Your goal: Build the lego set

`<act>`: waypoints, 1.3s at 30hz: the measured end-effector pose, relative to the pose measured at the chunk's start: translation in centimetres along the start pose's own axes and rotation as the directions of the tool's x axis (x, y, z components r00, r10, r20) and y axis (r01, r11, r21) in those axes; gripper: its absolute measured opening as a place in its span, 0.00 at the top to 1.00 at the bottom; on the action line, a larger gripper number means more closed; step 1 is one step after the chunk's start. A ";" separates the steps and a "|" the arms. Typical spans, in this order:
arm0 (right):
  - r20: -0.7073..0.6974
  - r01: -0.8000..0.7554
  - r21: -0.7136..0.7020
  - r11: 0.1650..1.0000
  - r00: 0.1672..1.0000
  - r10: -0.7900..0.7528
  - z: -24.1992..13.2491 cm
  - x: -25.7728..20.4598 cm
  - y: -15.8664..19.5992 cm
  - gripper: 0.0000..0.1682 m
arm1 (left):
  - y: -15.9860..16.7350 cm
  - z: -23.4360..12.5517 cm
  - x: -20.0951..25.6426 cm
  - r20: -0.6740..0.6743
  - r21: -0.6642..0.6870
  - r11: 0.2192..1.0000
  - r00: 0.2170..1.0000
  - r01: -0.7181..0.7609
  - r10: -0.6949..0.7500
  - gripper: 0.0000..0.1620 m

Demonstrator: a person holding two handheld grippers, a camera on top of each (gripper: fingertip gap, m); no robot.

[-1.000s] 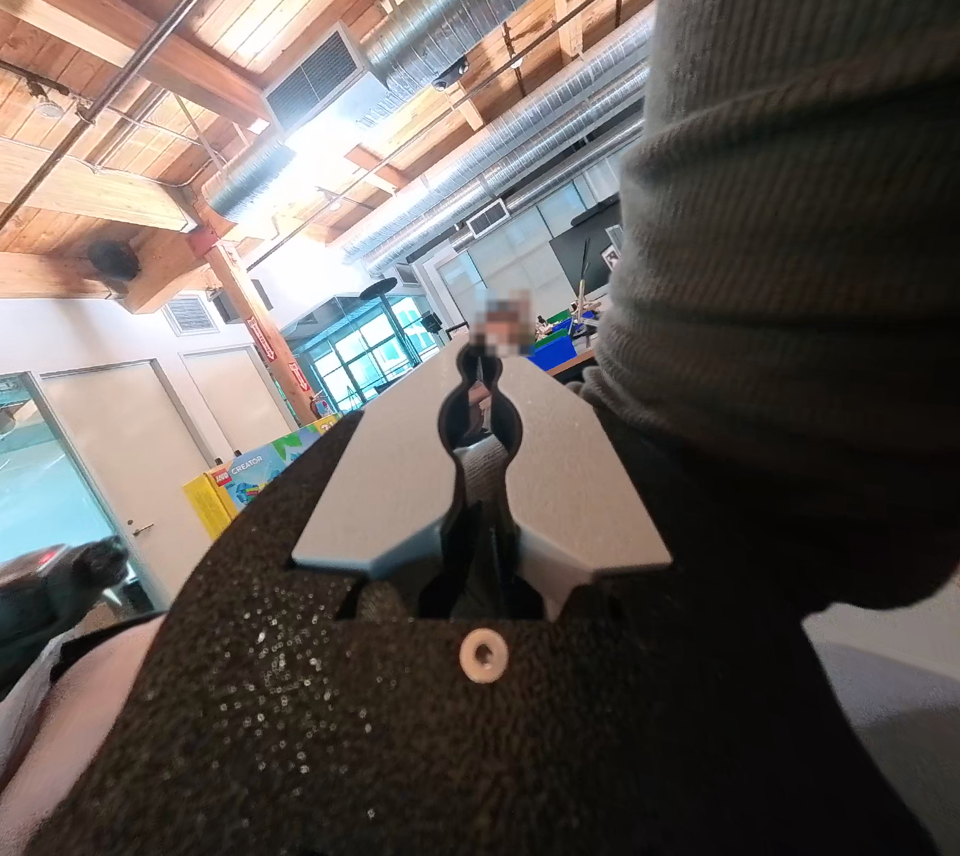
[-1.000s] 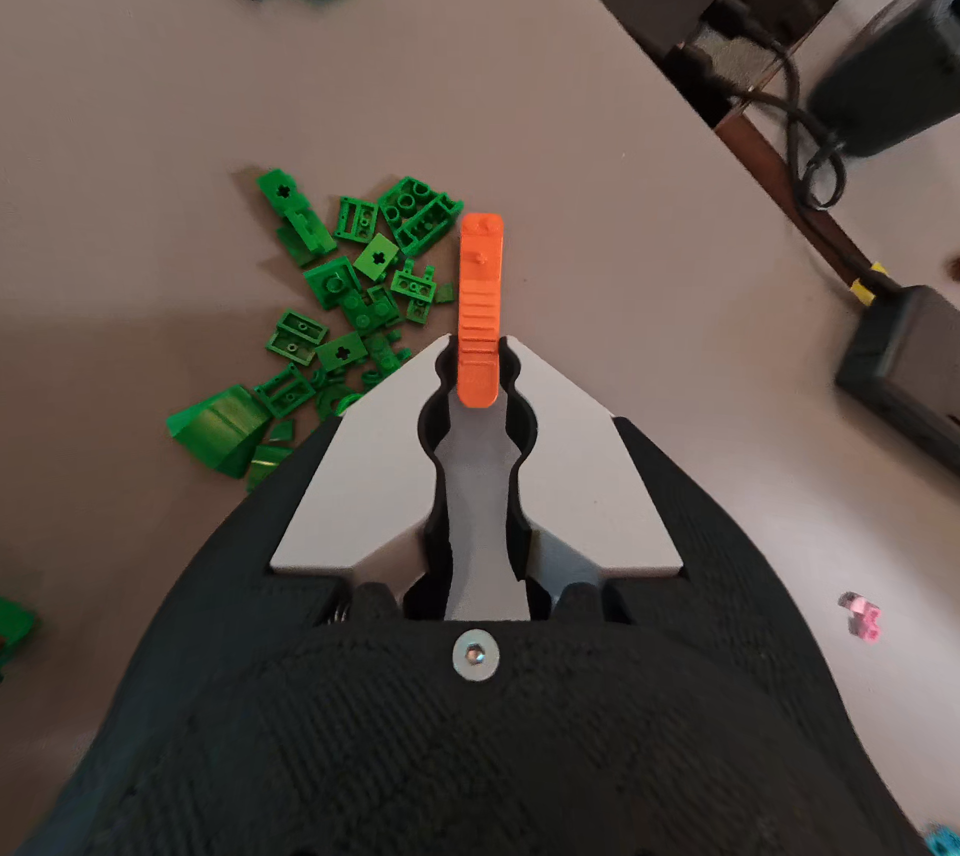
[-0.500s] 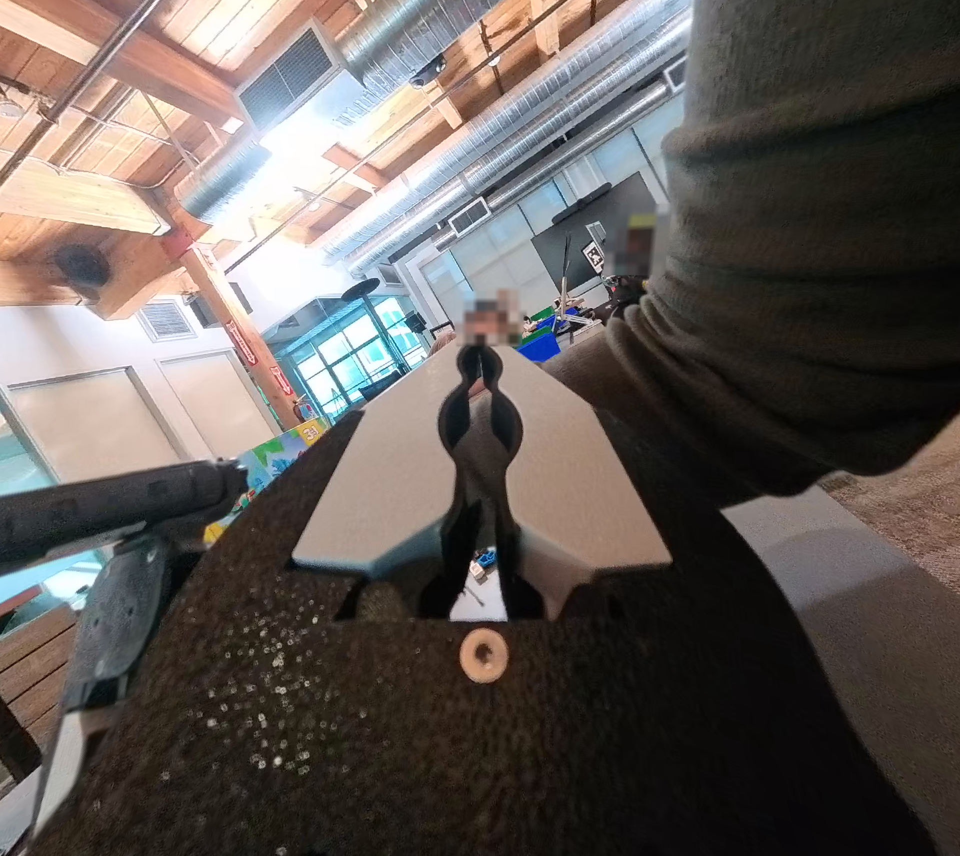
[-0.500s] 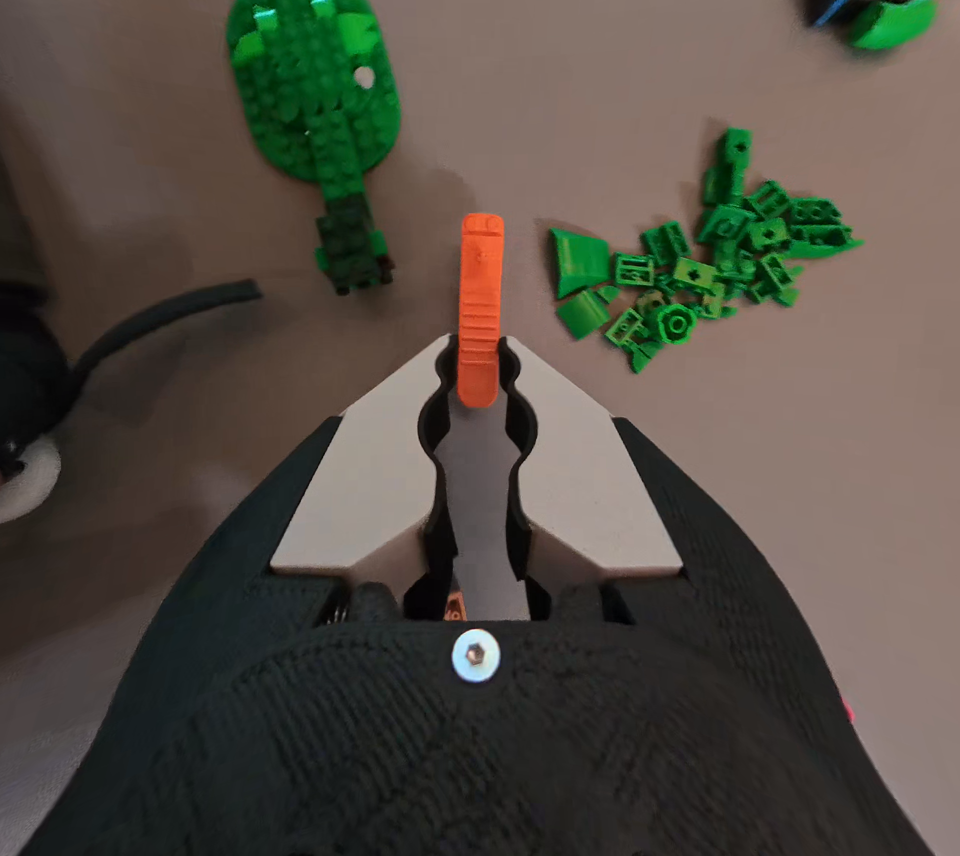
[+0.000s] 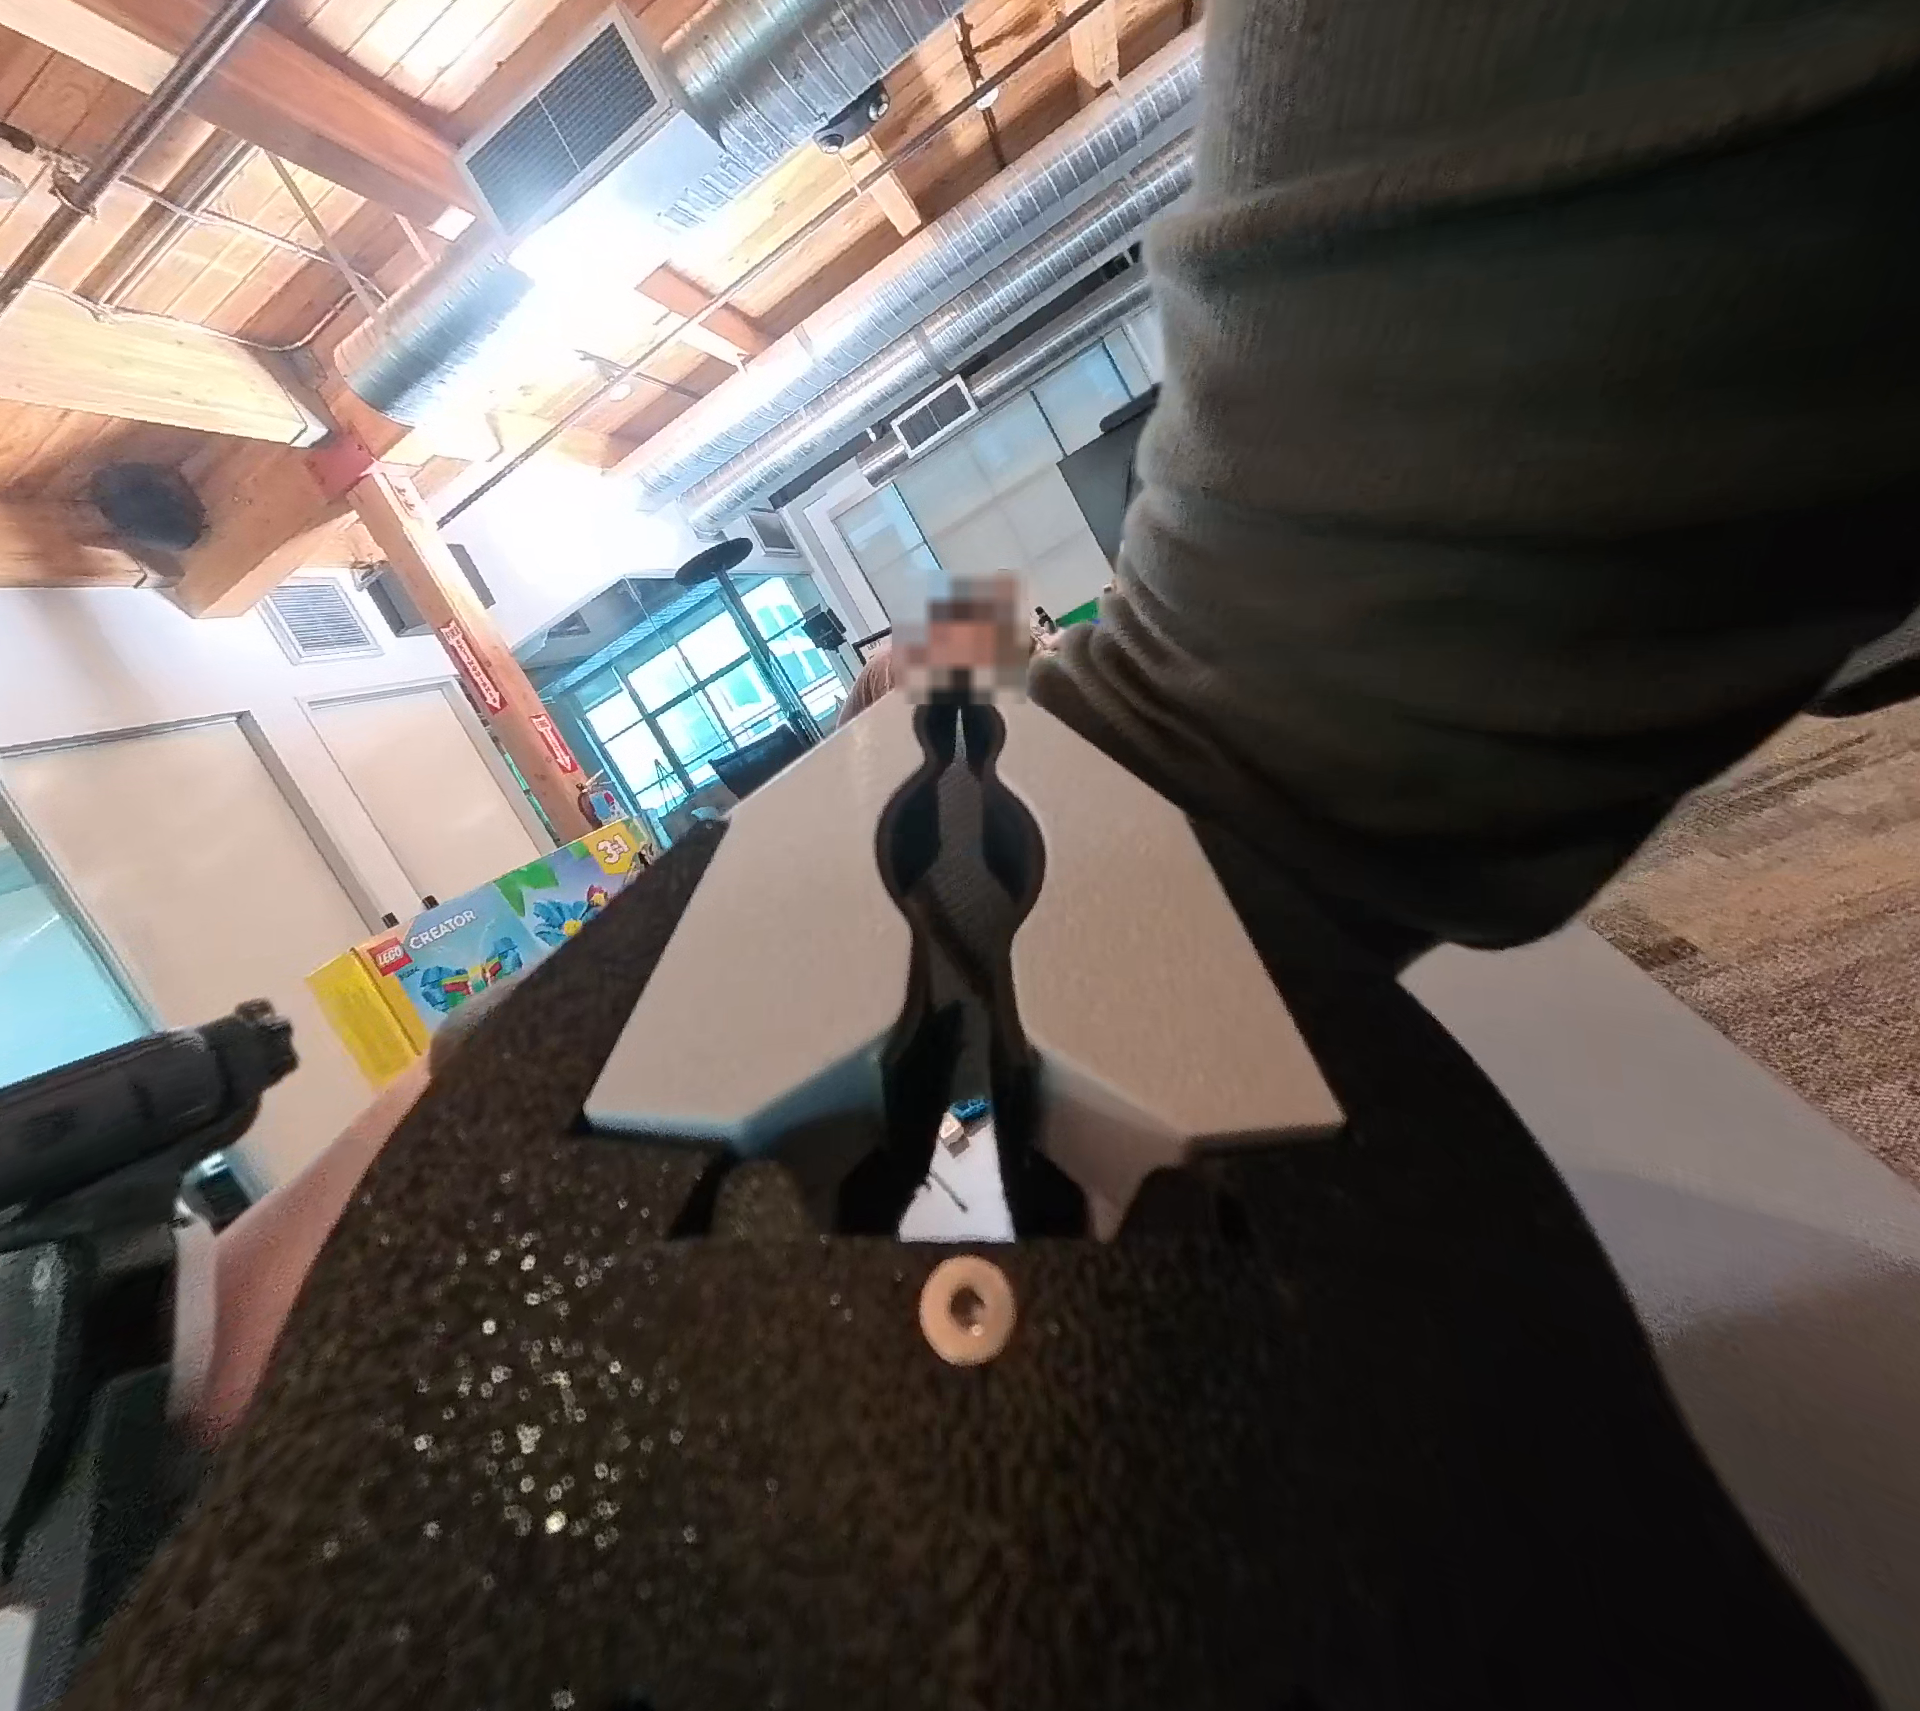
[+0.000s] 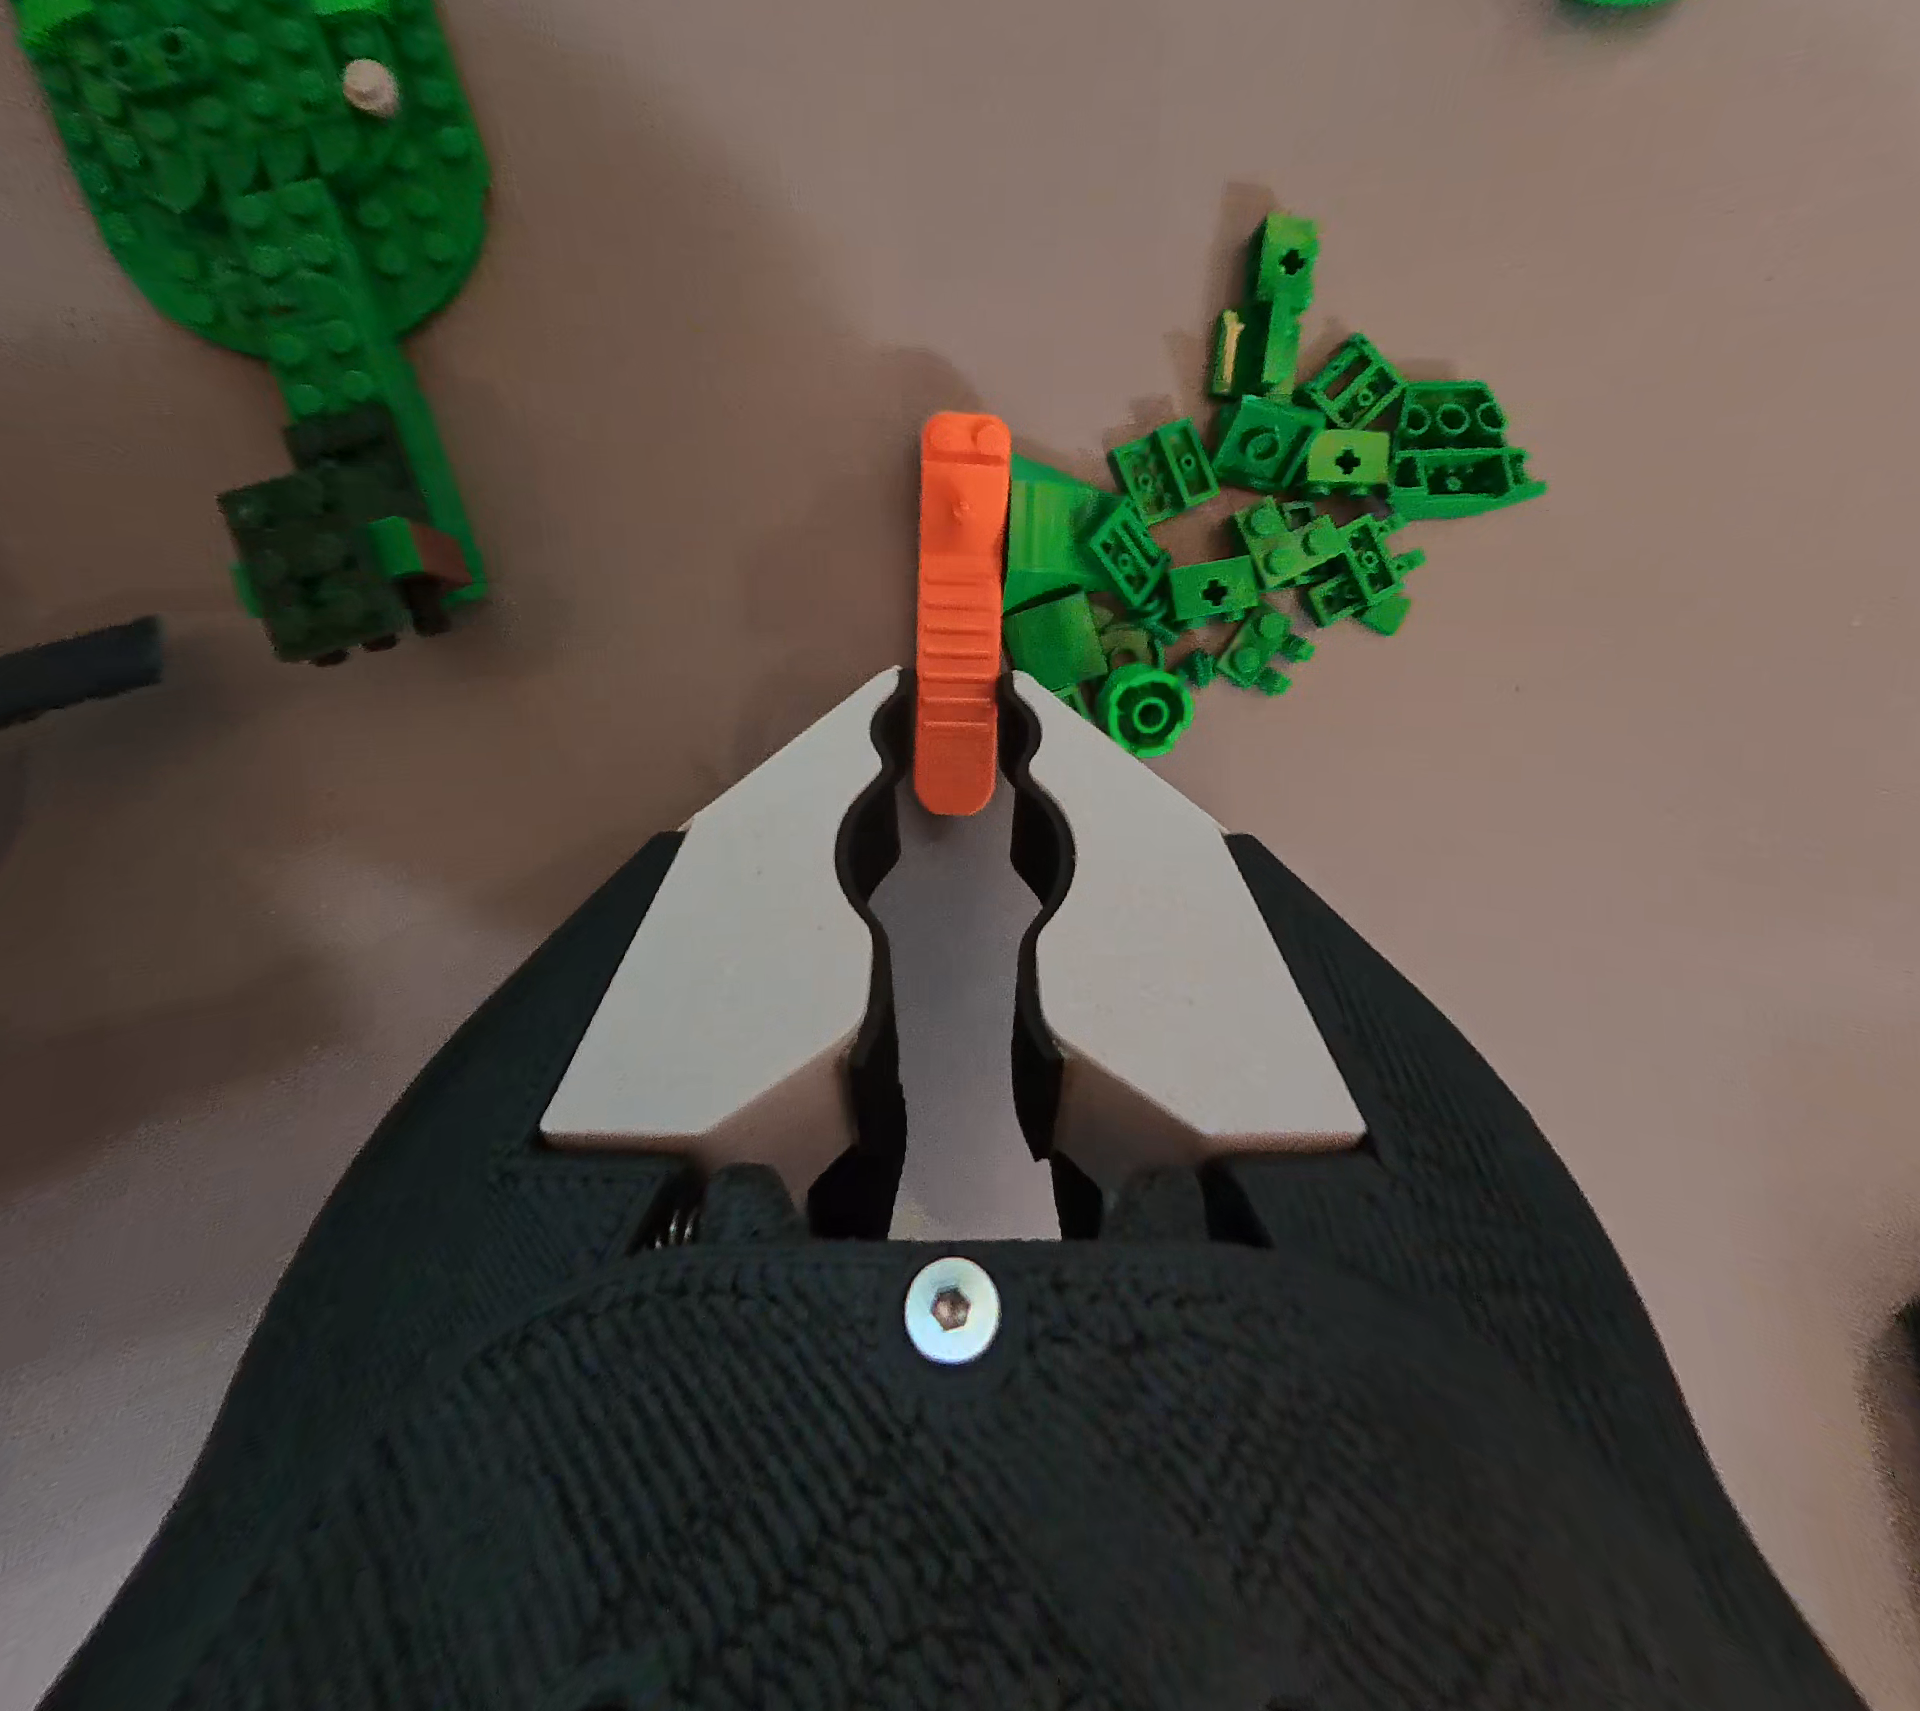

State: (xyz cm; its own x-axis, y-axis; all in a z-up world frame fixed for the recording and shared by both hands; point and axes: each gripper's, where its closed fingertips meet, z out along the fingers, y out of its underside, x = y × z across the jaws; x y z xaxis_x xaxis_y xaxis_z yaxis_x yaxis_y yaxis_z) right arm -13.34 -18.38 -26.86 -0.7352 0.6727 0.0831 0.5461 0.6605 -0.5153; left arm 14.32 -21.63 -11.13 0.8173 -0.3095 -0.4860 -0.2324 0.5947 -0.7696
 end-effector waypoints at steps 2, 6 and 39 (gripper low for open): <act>-0.003 0.004 -0.012 1.000 1.000 -0.004 0.1 0.5 -0.1 0.92 | 0.0 0.0 0.0 0.001 -0.002 1.000 1.000 0.004 -0.004 1.00; -0.045 0.017 -0.047 0.999 0.999 -0.019 0.3 1.8 -0.3 0.92 | 0.1 0.0 -0.2 0.006 -0.005 1.000 1.000 0.013 -0.013 1.00; -0.371 -0.571 0.101 0.814 0.738 0.564 -0.5 4.0 1.4 0.92 | -0.1 -0.1 -0.7 0.022 -0.003 1.000 1.000 0.004 -0.004 1.00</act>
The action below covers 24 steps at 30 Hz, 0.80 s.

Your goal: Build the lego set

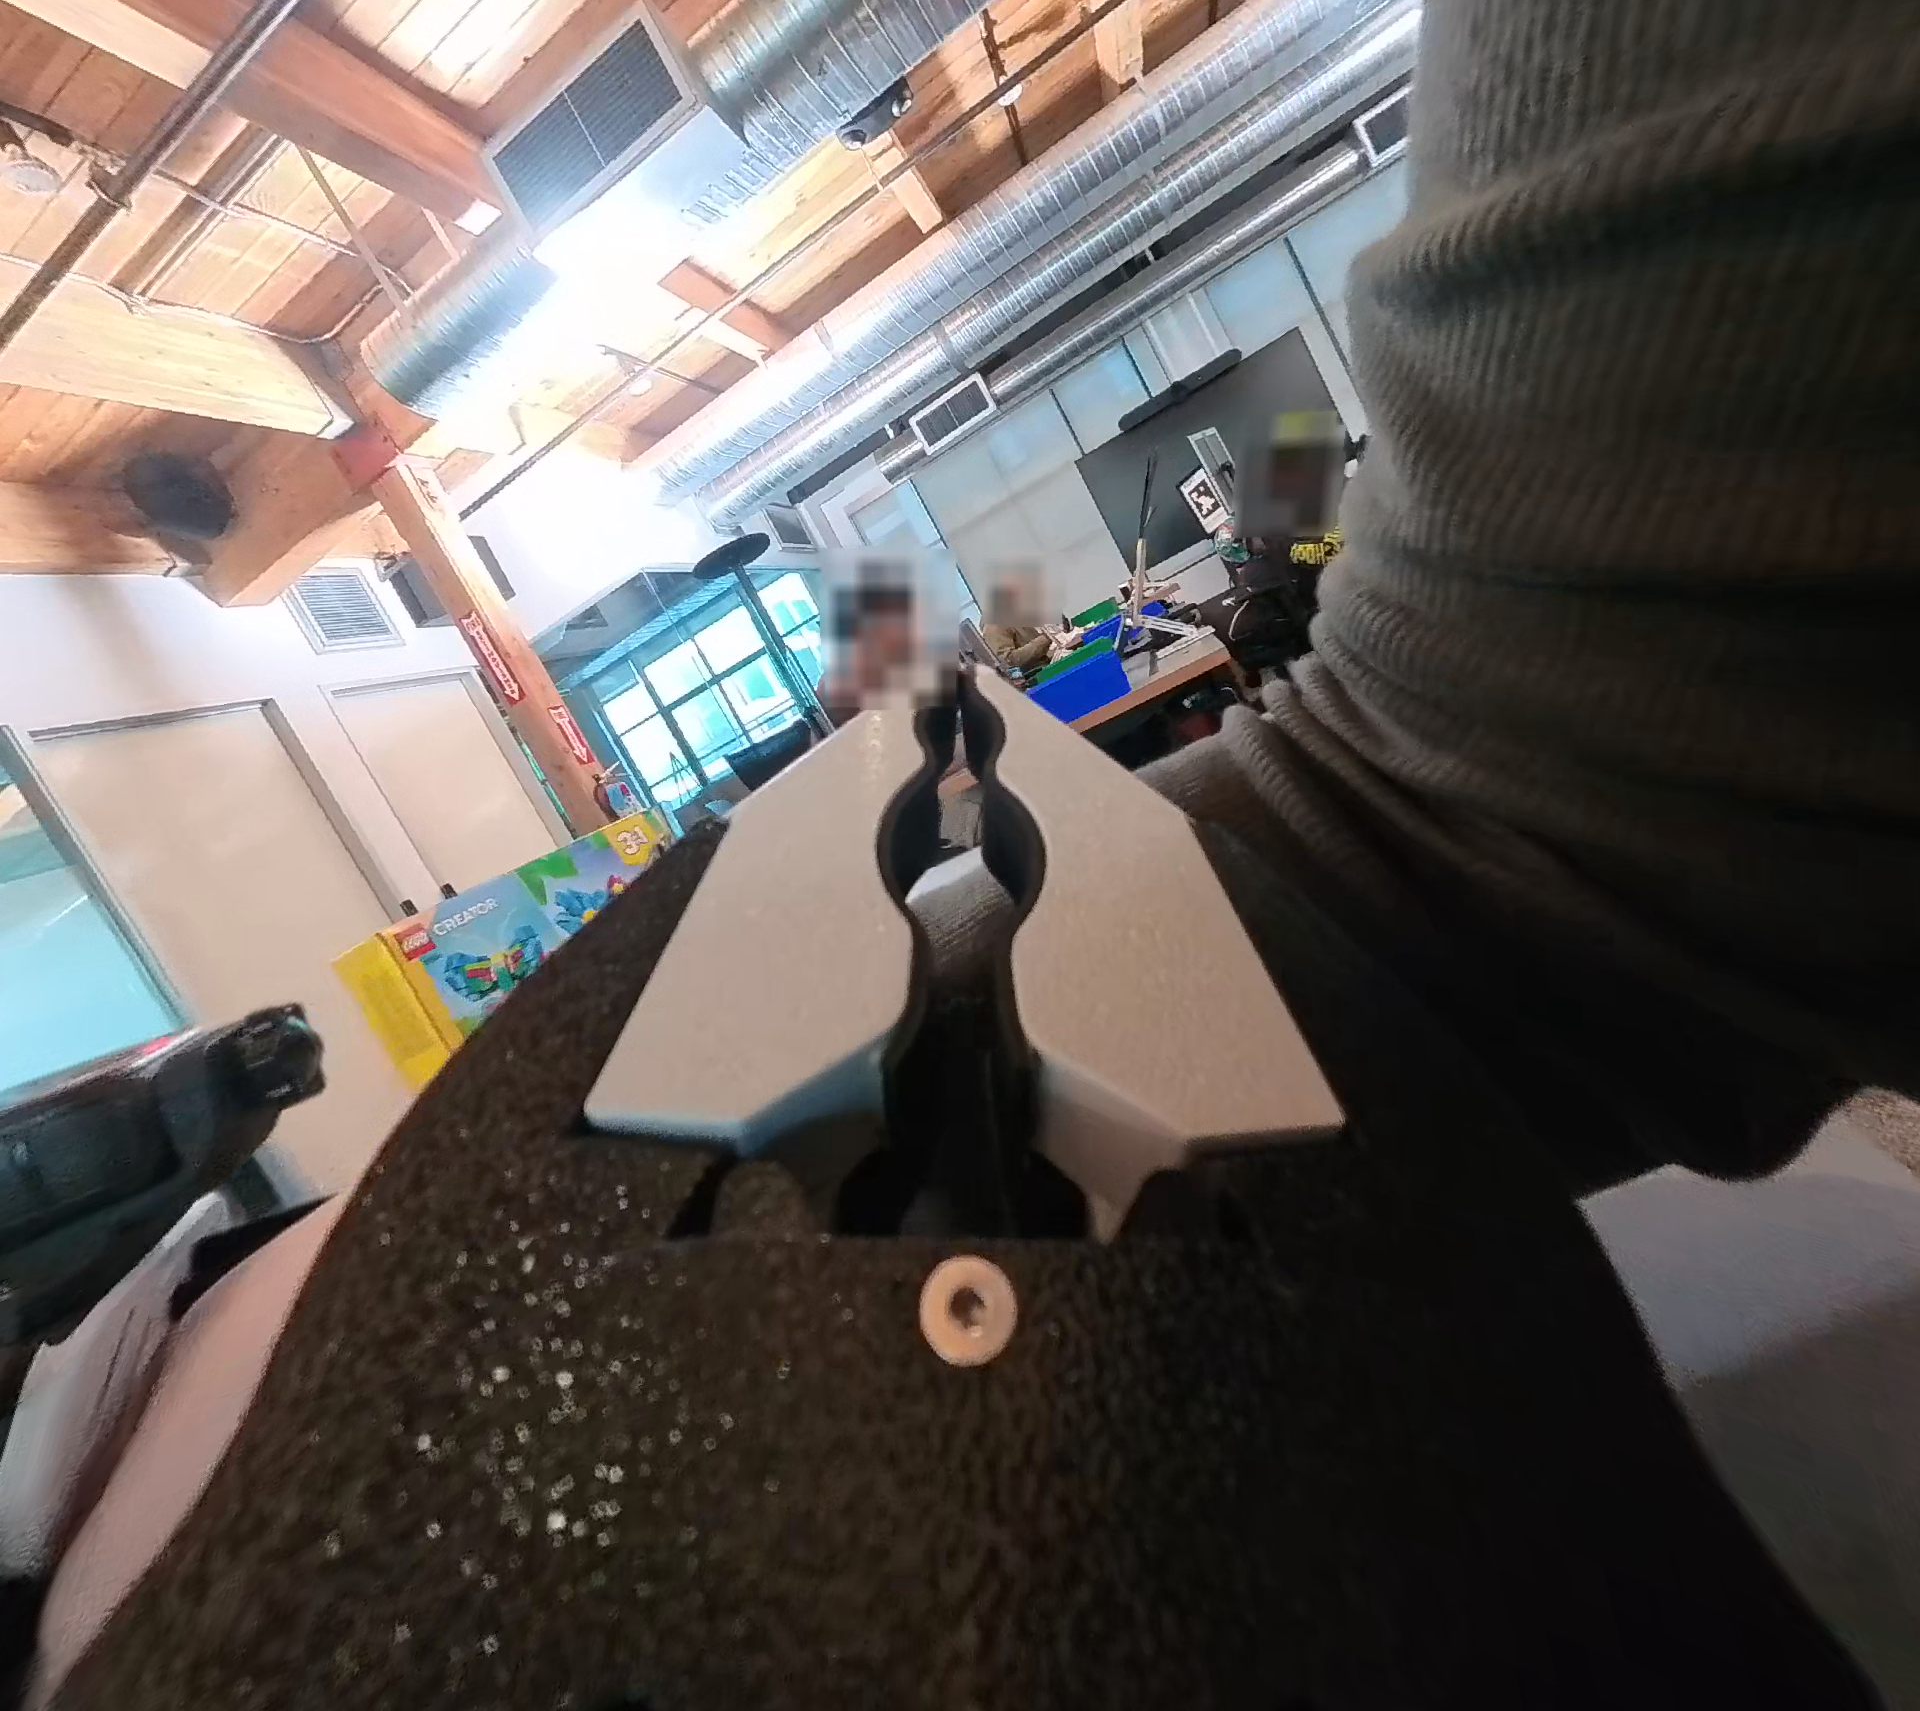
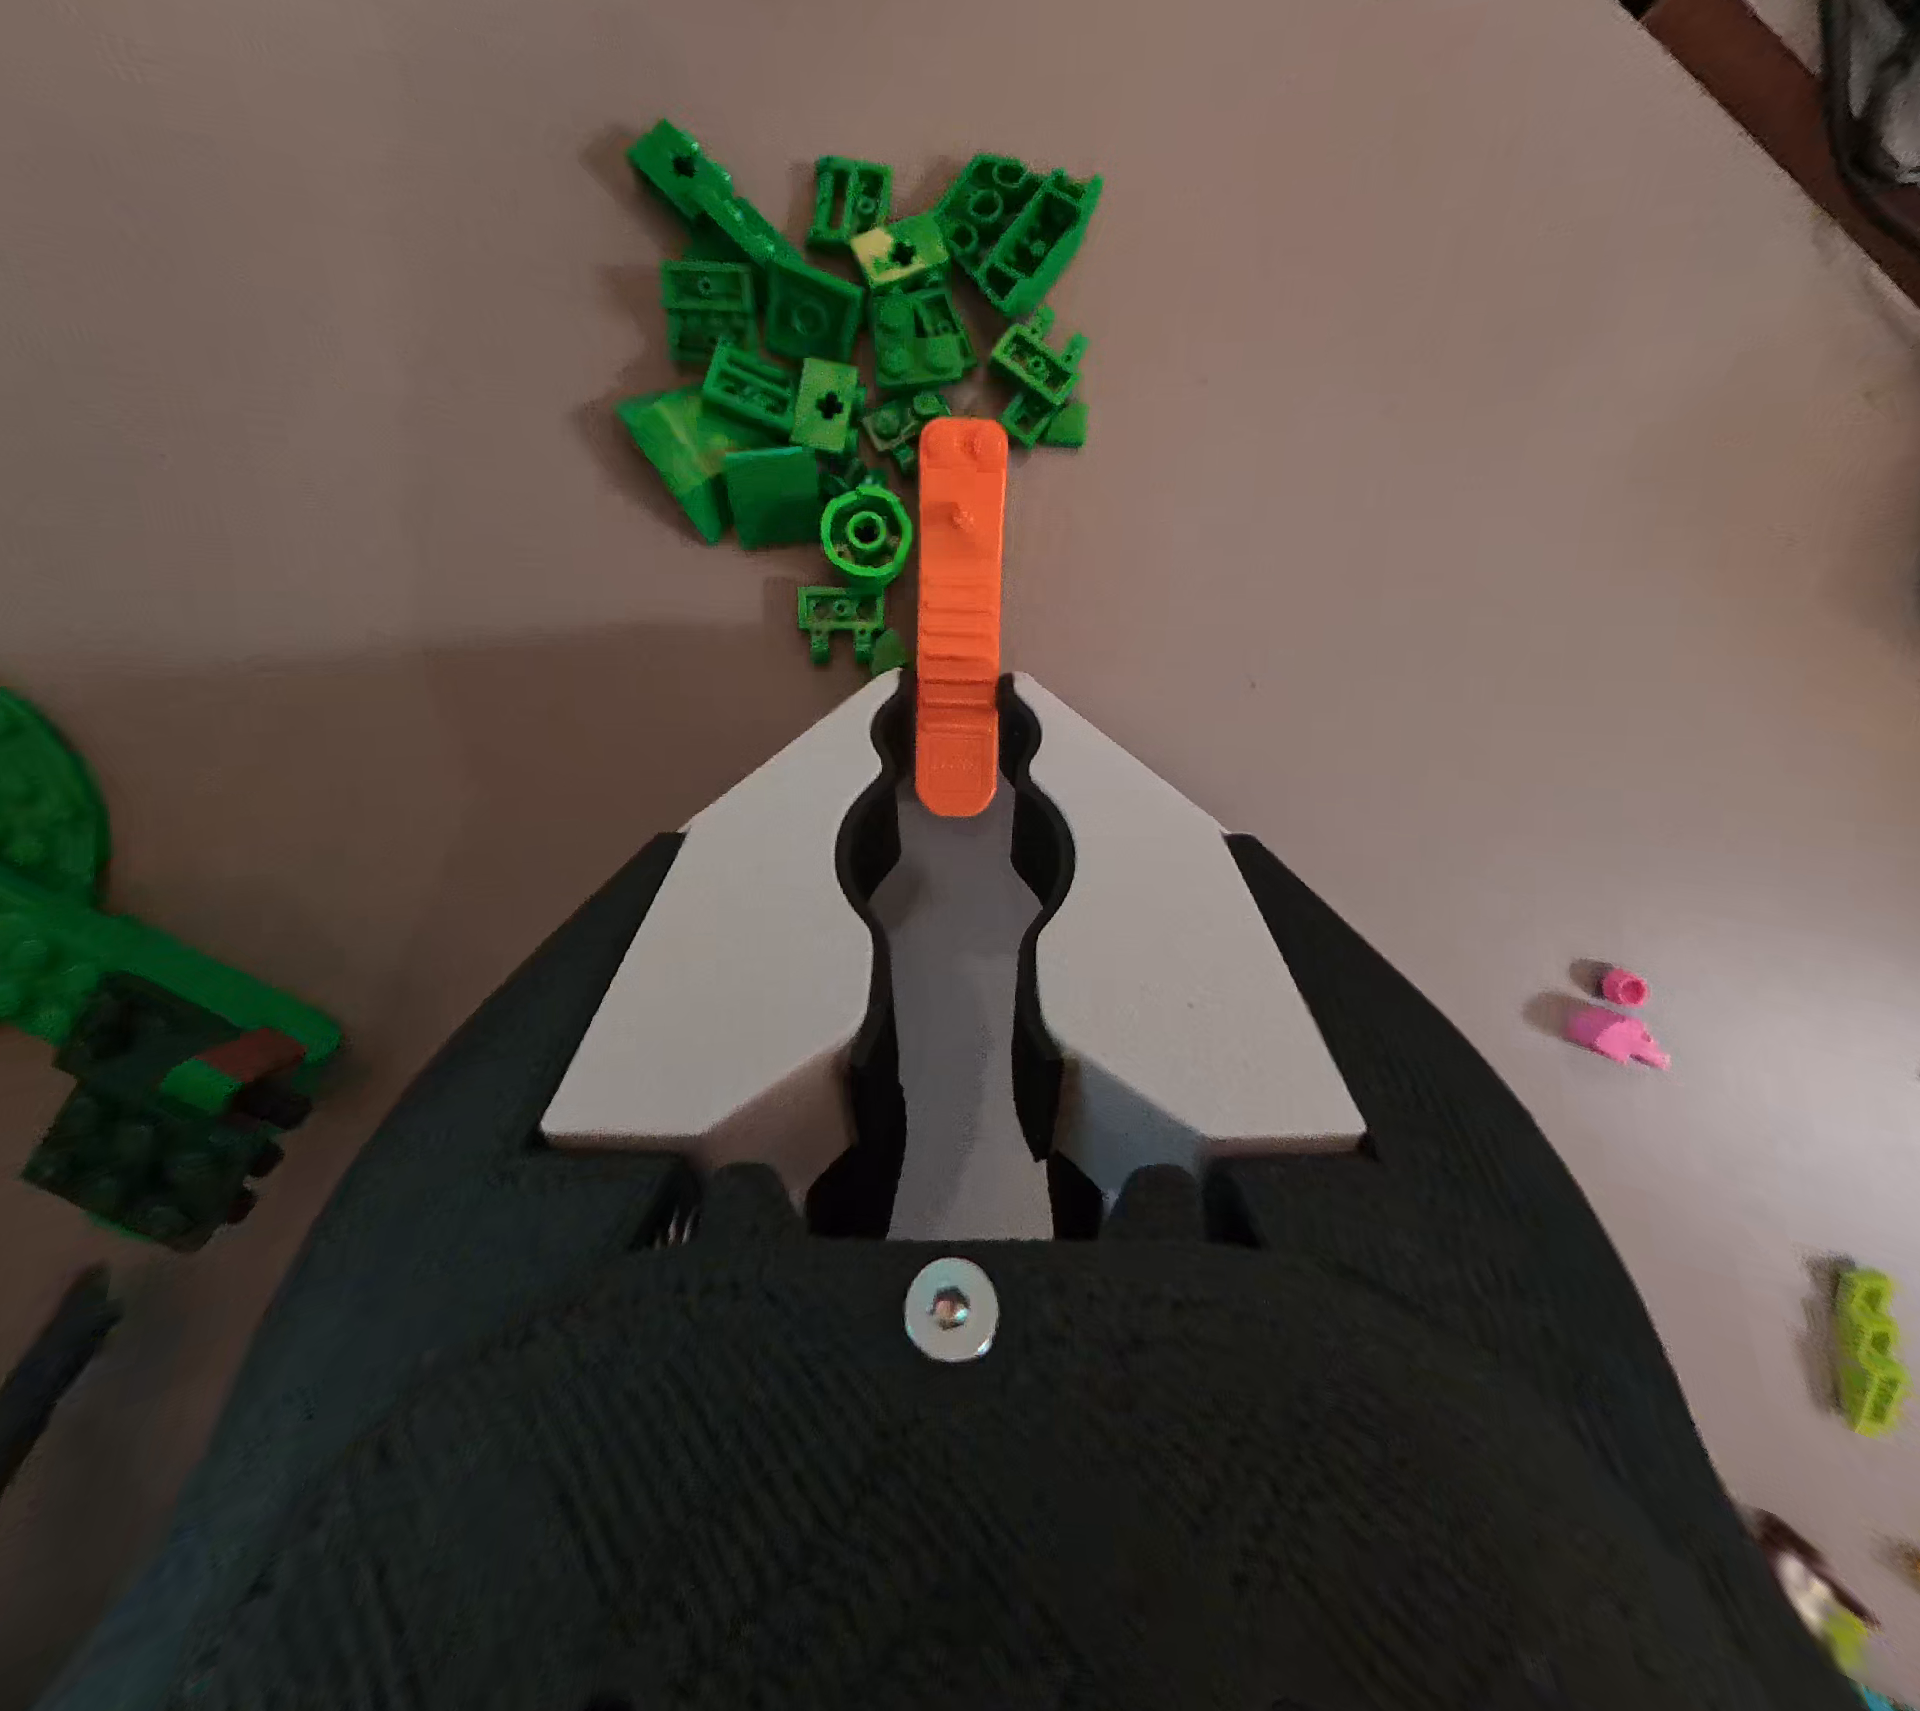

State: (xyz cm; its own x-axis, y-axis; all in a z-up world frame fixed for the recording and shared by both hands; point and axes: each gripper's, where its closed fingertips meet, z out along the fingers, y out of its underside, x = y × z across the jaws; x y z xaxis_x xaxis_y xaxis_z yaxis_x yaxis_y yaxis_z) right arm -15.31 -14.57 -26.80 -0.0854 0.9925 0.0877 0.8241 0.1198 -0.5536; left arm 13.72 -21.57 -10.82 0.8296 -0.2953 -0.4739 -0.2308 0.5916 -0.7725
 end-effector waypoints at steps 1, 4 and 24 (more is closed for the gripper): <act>-0.023 0.011 0.008 1.000 1.000 -0.011 0.0 0.4 -0.3 0.92 | 0.0 0.0 -0.1 0.006 0.000 1.000 1.000 0.002 -0.002 1.00; -0.101 0.012 0.049 0.999 0.995 -0.007 0.0 2.6 -1.7 0.92 | 0.1 -0.1 -0.9 0.041 -0.004 1.000 0.999 0.010 -0.010 1.00; 0.177 0.641 0.206 0.739 0.718 -0.673 0.8 -8.0 -8.3 0.92 | 0.8 0.0 -1.7 0.056 -0.011 1.000 0.998 0.026 -0.025 1.00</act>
State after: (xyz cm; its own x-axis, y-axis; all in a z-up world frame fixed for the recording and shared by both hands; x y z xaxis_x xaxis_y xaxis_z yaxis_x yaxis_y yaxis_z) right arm -21.91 -23.44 -23.58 -0.7150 0.6368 0.2885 0.4393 0.7303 -0.5232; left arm 12.09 -20.56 -10.63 0.8622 -0.2681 -0.4298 -0.2145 0.5754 -0.7892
